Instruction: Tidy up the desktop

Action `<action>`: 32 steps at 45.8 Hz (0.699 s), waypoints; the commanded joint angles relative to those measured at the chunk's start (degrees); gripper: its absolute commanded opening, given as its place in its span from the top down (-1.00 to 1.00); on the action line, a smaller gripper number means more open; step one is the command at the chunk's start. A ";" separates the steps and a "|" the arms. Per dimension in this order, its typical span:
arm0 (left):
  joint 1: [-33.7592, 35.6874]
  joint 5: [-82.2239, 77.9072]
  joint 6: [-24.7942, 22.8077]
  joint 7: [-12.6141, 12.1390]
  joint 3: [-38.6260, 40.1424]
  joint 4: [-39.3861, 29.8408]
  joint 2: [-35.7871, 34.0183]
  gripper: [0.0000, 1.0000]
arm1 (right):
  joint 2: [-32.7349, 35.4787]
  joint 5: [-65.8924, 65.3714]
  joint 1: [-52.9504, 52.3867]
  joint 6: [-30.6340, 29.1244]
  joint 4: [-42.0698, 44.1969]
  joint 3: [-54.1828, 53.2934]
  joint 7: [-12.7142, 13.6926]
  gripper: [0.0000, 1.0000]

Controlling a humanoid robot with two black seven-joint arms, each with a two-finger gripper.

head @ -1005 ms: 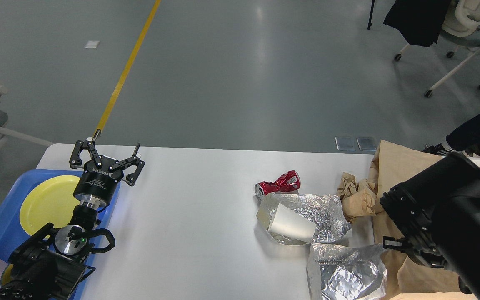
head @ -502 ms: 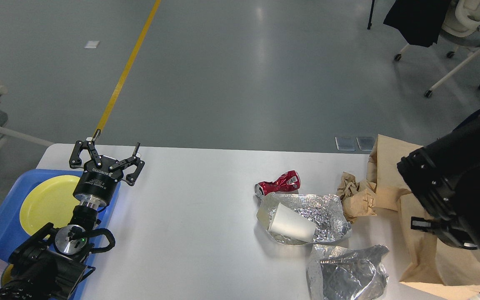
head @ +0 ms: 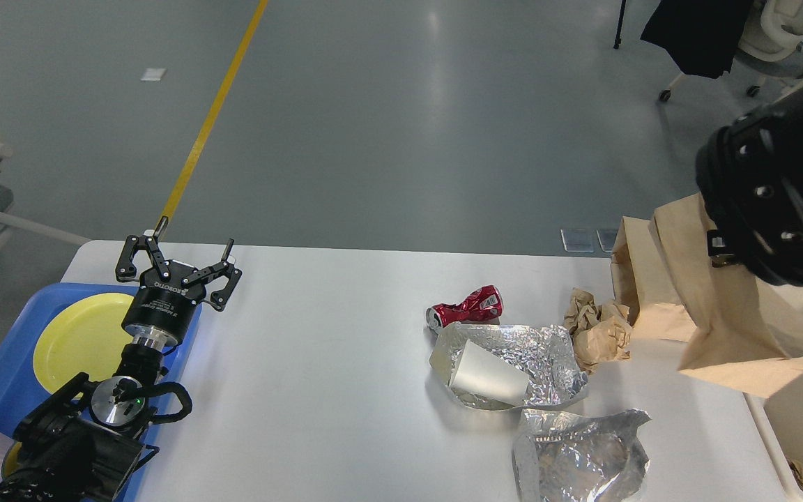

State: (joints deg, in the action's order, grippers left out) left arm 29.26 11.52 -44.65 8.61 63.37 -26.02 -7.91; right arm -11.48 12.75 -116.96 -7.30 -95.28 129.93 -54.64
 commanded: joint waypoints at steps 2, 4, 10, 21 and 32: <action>-0.08 0.00 0.01 0.00 -0.01 0.00 0.00 -0.99 | -0.92 -5.02 -4.06 -1.23 0.27 0.07 -0.36 1.00; -0.08 0.00 0.01 0.00 -0.01 0.00 -0.09 -0.99 | -1.00 -5.02 -4.15 -1.14 0.27 0.07 -0.36 1.00; -0.08 0.00 0.01 0.00 -0.01 0.00 -0.09 -0.99 | -1.36 -4.84 -6.25 -1.05 0.27 0.07 -0.36 1.00; -0.08 0.00 0.01 0.00 -0.01 -0.09 -0.09 -0.99 | -0.92 -4.84 -6.52 -0.61 1.41 0.07 -0.36 1.00; -0.08 0.00 0.01 0.00 -0.01 -0.09 -0.09 -0.99 | 7.51 0.60 7.26 2.02 11.25 0.07 -0.36 1.00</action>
State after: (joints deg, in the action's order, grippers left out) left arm 29.17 11.52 -44.65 8.61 63.37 -26.05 -8.01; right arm -8.90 9.28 -117.20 -6.91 -89.72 130.01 -55.02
